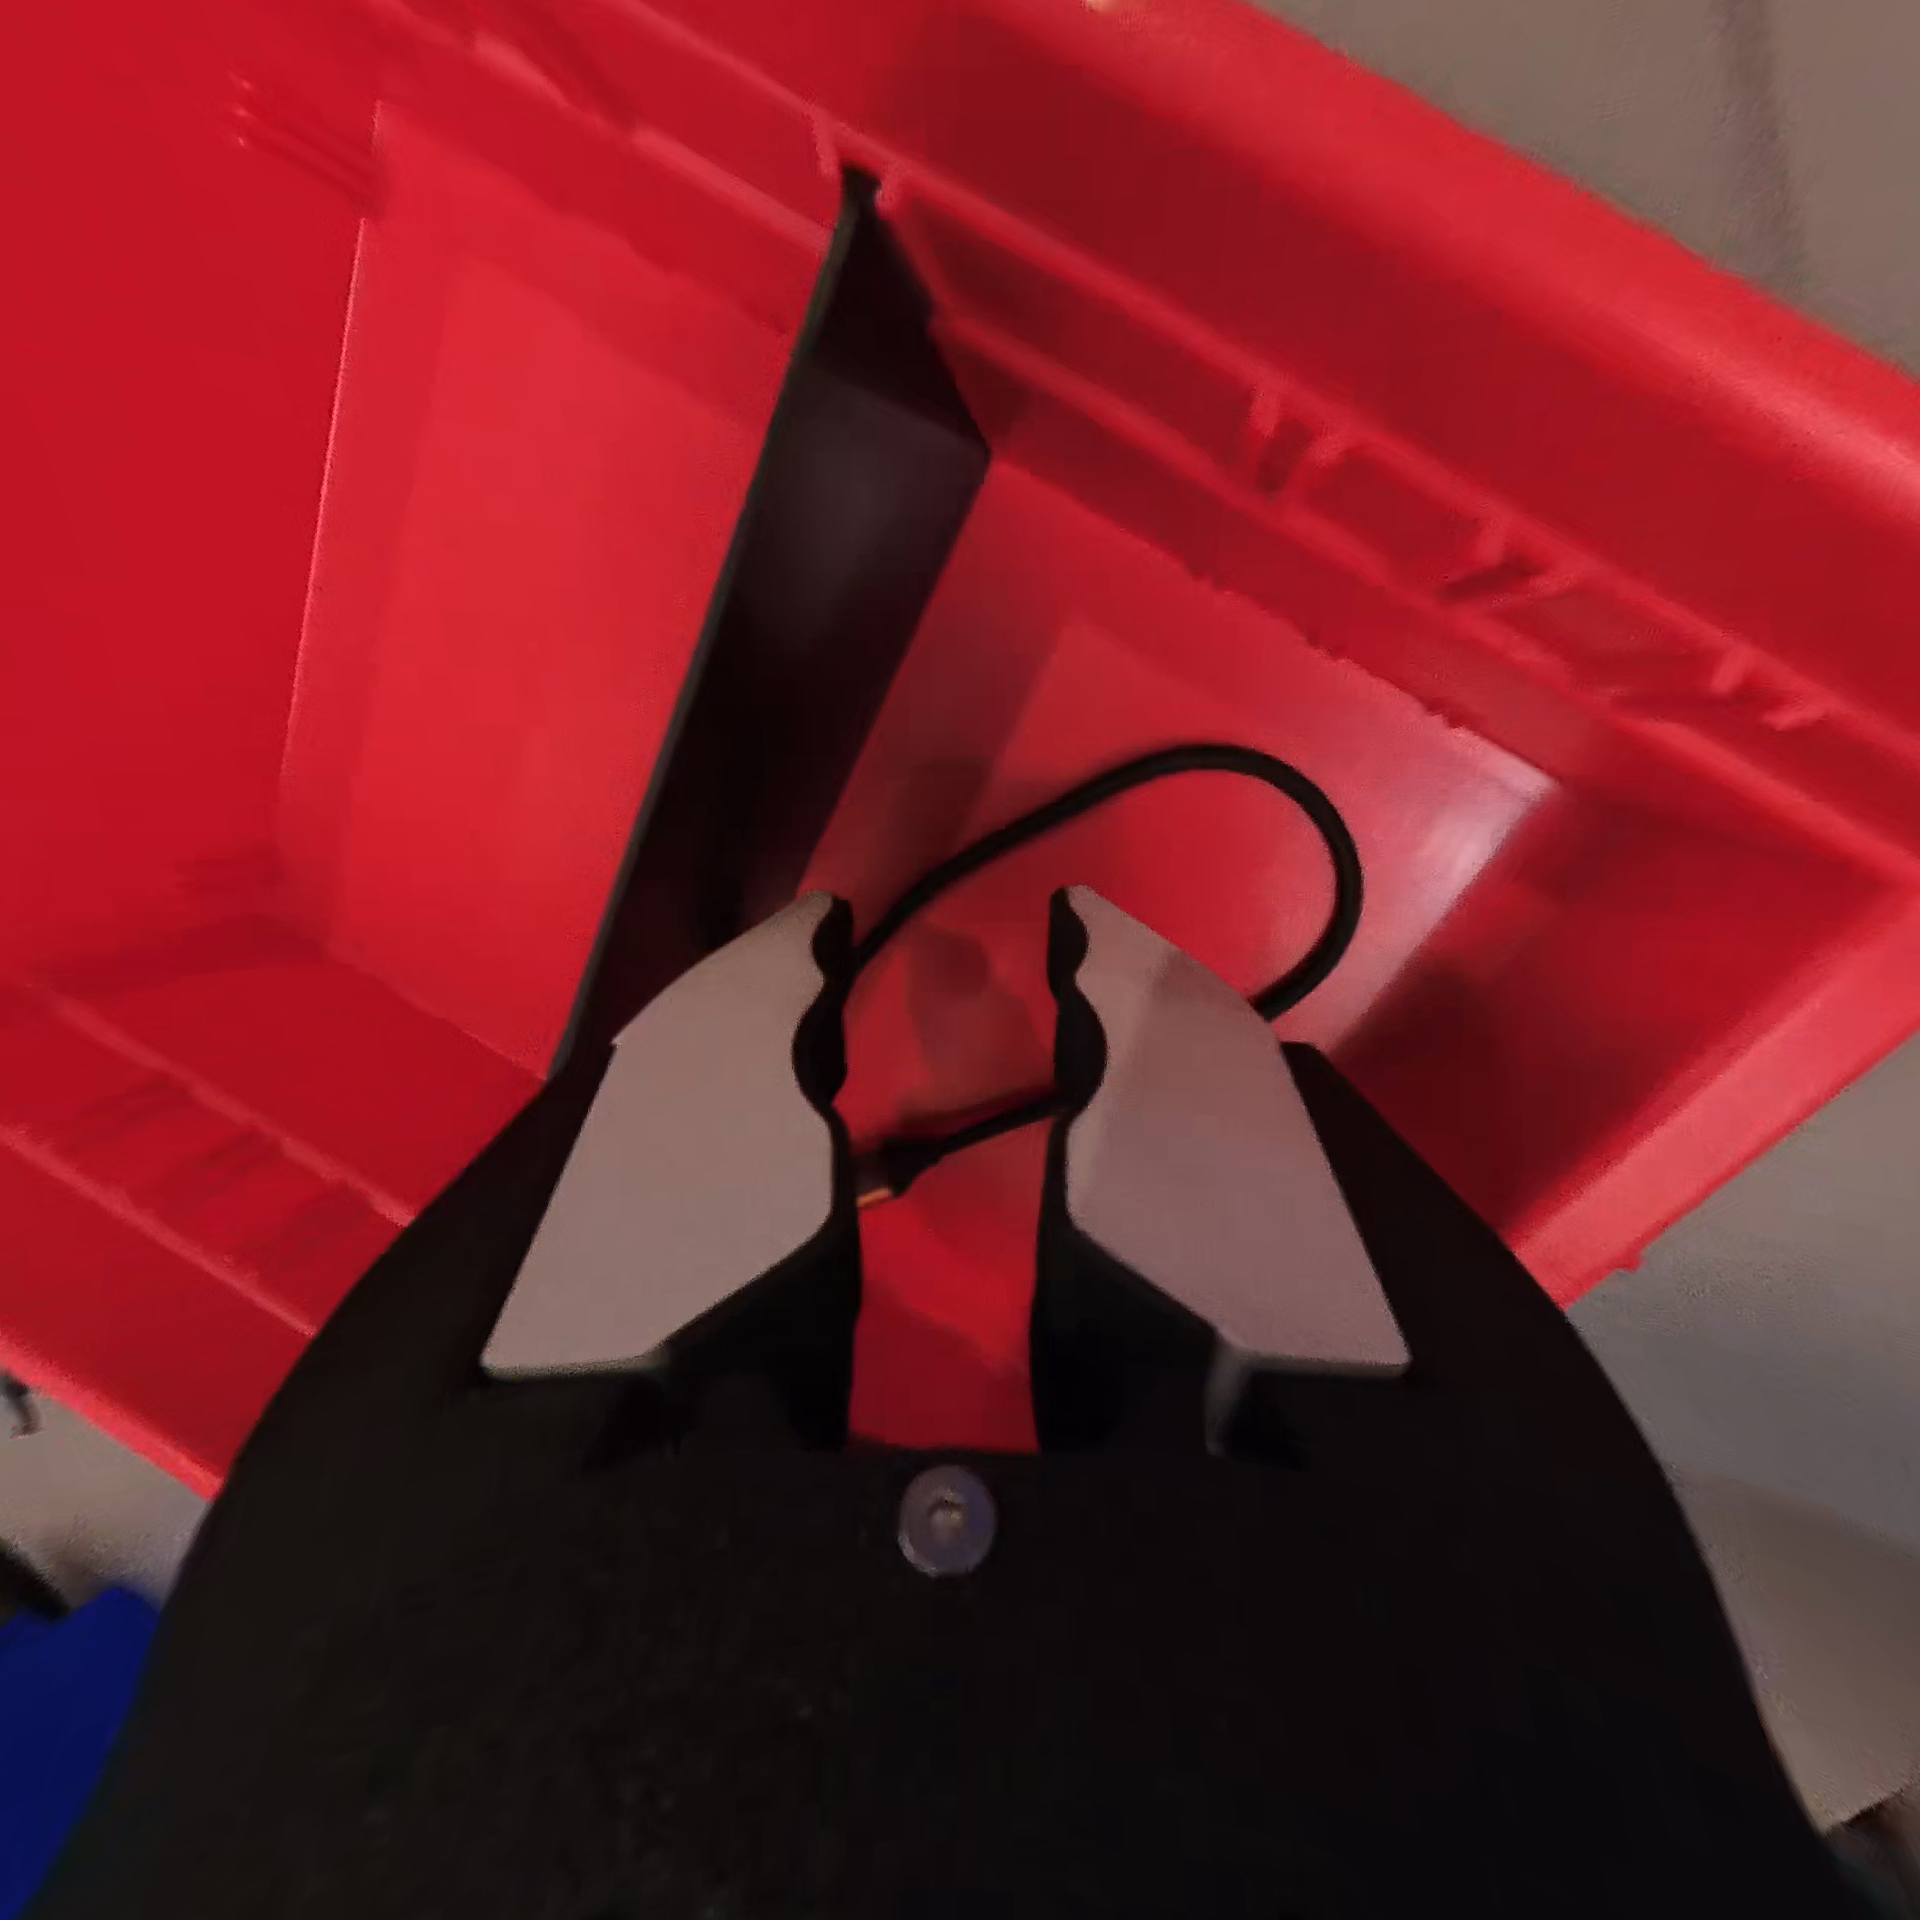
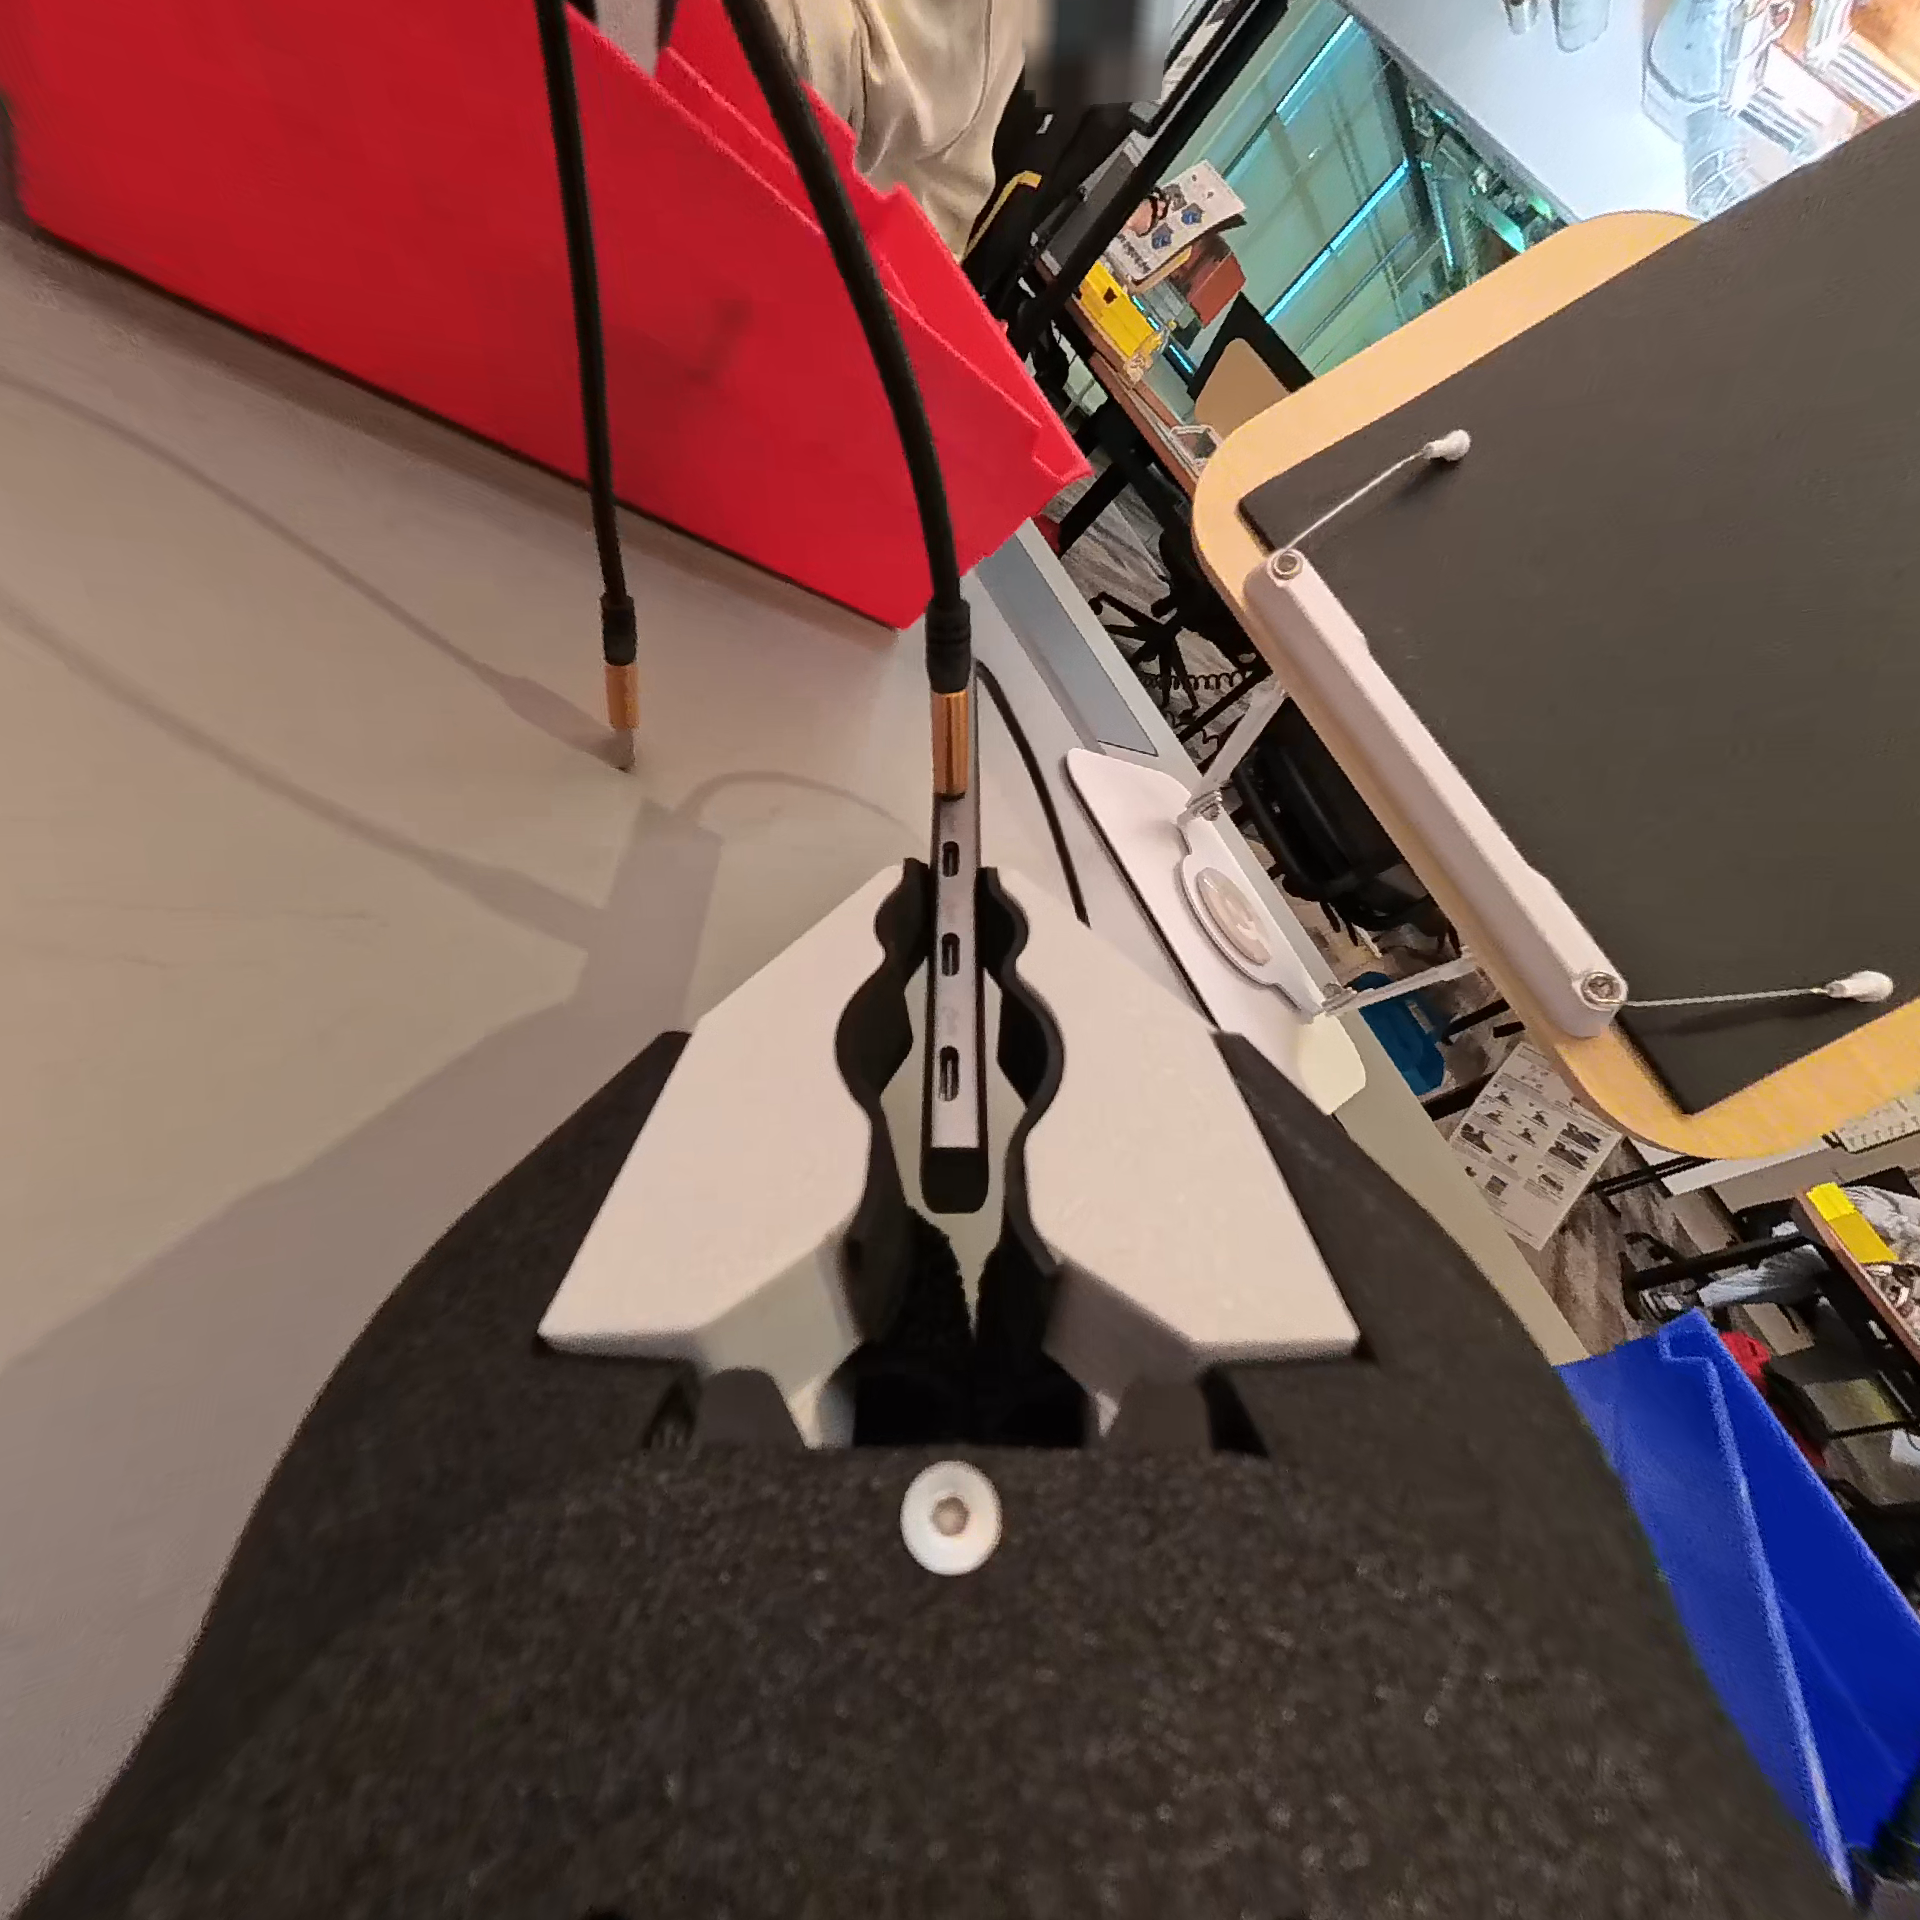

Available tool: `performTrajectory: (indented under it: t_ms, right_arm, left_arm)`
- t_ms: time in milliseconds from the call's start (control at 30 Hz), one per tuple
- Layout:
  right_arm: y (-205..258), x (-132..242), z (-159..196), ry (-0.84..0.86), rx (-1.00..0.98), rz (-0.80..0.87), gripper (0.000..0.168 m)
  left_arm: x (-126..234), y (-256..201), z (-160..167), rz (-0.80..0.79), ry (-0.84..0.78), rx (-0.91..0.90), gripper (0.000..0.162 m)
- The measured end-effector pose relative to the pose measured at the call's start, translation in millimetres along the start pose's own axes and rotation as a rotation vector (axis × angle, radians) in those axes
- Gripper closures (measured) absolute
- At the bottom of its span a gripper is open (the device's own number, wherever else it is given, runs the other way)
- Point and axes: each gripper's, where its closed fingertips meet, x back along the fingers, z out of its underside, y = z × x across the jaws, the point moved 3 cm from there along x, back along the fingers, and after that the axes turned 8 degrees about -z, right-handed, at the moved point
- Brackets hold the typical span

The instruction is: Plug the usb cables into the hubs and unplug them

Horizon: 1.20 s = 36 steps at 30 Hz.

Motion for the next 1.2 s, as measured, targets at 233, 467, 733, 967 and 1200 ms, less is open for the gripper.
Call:
performTrajectory:
  t_ms: [233,467,733,967,1200]
  right_arm:
    - [6.1,-1.5,-1.7,-0.003,0.005,-0.029,0.161]
    - [8.8,-1.6,-2.8,-0.001,0.022,-0.039,0.161]
    - [4.5,0.4,-3.1,-0.007,0.016,-0.022,0.161]
    - [-6.4,1.9,0.6,-0.005,-0.019,0.011,0.161]
    - [-10.8,3.0,2.0,0.006,-0.015,0.030,0.161]
  left_arm:
    - [-22.4,-4.3,2.2,0.060,0.112,-0.204,0.125]
    - [-24.0,-12.8,2.3,0.200,0.108,-0.219,0.155]
    - [19.2,-13.3,8.8,0.043,0.079,-0.323,0.160]
    - [169.7,6.2,-21.1,-0.225,-0.075,-0.406,0.160]
    - [236.3,-74.7,-127.6,-0.543,-0.511,-0.502,0.159]
